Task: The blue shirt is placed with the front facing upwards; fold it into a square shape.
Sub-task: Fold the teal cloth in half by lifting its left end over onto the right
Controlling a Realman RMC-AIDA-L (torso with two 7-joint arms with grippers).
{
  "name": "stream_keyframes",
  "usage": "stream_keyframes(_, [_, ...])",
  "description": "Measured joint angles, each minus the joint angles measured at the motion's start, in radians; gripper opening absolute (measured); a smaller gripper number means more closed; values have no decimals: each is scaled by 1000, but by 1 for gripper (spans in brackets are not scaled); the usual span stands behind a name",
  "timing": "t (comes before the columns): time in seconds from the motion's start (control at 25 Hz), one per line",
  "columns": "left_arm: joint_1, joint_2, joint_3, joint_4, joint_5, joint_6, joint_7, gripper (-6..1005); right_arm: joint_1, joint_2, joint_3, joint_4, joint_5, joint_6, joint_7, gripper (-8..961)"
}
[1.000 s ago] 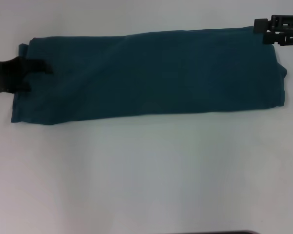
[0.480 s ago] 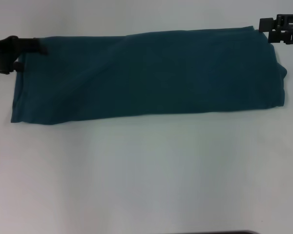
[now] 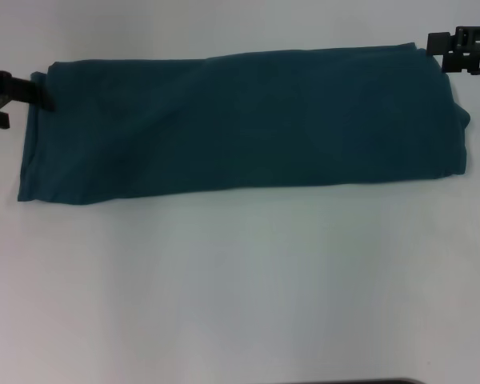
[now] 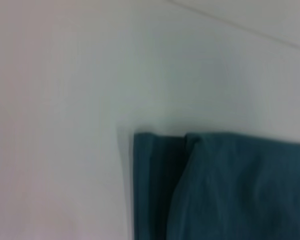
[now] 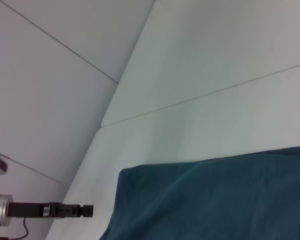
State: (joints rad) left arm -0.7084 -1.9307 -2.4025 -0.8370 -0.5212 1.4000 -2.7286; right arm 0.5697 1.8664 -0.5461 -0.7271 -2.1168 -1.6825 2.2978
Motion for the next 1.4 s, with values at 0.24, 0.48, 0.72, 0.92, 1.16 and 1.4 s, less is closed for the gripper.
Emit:
stream_keyframes(0.24, [-22, -11, 12, 2, 30, 1, -17, 906, 3, -1, 0, 0, 0, 2, 1, 910])
stream_keyframes(0.48, [-15, -37, 4, 31, 33, -46, -57, 906, 5, 4, 0, 0, 0, 7, 3, 909])
stream_keyframes(0.72, [3, -60, 2, 42, 36, -95, -109, 905, 2, -1, 2, 0, 0, 7, 5, 908])
stream_keyframes(0.92, [6, -65, 12, 44, 37, -130, -106, 906, -1, -1, 8, 0, 0, 7, 3, 908])
stream_keyframes(1.16, [5, -74, 62, 40, 54, -170, -91, 908, -1, -1, 7, 0, 0, 7, 1, 907])
stream_keyframes(1.4, [2, -79, 63, 36, 65, -182, -94, 907, -1, -1, 9, 0, 0, 6, 2, 907])
